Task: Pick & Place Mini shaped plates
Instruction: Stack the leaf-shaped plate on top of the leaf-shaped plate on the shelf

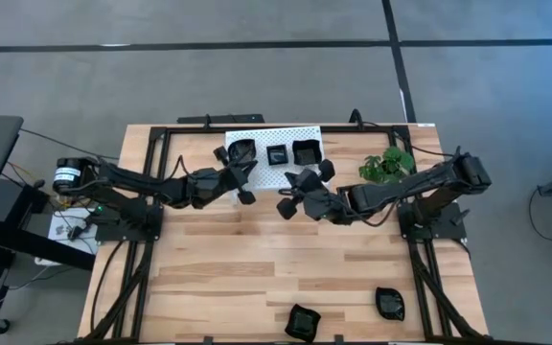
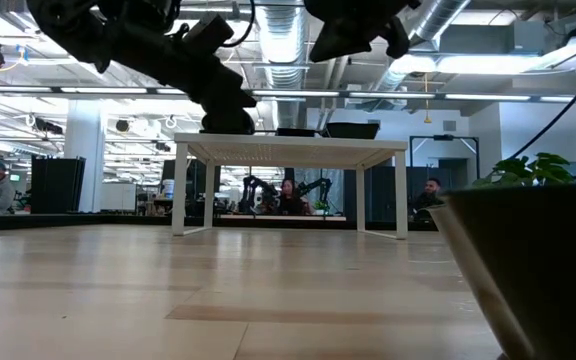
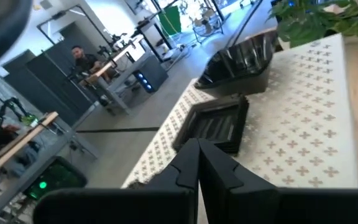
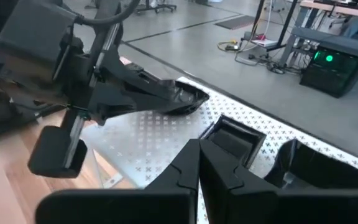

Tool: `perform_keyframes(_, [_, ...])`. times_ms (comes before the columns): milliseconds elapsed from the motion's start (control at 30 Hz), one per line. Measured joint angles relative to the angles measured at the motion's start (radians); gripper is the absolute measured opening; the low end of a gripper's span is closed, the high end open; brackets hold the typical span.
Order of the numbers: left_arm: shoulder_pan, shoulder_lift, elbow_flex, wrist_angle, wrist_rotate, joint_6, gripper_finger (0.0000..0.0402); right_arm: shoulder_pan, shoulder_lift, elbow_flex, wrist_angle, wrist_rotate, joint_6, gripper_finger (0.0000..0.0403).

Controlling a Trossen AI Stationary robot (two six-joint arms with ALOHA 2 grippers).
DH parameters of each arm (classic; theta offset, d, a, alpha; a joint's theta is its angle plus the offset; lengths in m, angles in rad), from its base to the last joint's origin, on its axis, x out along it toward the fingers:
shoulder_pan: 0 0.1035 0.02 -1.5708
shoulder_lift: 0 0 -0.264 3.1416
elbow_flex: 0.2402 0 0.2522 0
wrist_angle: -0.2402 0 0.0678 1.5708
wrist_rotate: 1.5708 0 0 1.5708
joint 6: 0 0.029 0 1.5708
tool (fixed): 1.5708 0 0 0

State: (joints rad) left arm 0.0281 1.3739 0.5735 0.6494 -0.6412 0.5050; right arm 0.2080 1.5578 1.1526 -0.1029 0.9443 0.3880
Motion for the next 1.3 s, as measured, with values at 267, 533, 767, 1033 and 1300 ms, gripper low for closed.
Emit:
perform_keyframes(267, [-0.052, 0.0, 0.0, -0.006, -0.098, -0.013, 0.0005, 0.083, 0.0, 0.0, -0.035, 0.0, 0.029, 0.0001])
perform_keyframes(533, [-0.119, 0.0, 0.0, -0.041, -0.25, -0.017, 0.0005, 0.179, 0.001, 0.0, -0.076, 0.0, 0.123, 0.0001])
perform_keyframes(767, [-0.115, 0.0, 0.0, -0.076, -0.305, -0.043, 0.0005, 0.237, -0.015, 0.0, -0.078, 0.023, 0.137, 0.0001])
perform_keyframes(1033, [-0.124, 0.0, 0.0, -0.093, -0.359, -0.043, 0.0005, 0.251, -0.021, 0.0, -0.076, 0.03, 0.137, 0.0001])
perform_keyframes(1300, [-0.15, 0.0, 0.0, -0.093, -0.441, -0.041, 0.0005, 0.25, -0.021, 0.0, -0.077, 0.03, 0.137, 0.0001])
